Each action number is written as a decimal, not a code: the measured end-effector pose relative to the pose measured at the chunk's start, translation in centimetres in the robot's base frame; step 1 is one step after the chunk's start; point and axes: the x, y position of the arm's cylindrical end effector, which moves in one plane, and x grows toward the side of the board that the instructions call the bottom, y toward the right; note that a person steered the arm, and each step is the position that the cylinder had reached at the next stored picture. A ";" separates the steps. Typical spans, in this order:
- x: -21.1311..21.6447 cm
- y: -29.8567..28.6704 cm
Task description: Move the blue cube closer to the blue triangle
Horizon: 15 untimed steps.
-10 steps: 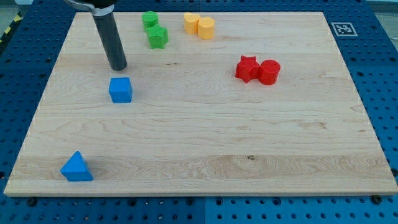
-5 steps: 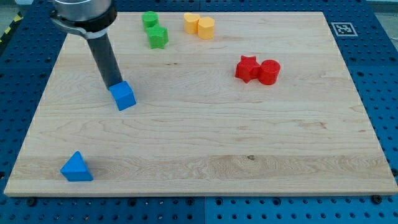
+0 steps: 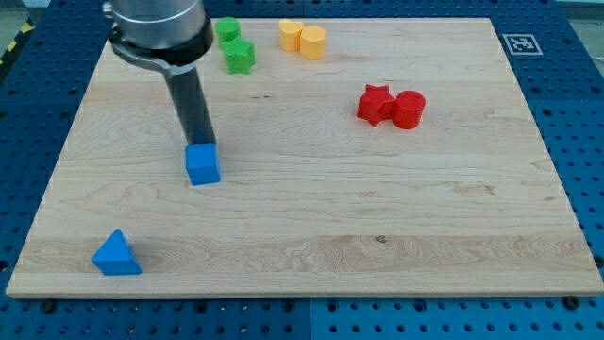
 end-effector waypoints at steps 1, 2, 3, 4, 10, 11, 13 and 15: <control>0.0 0.7; 0.6 0.8; 2.0 0.8; 3.4 0.8; 11.2 1.6; 12.5 1.6; 12.5 1.4; 12.5 0.3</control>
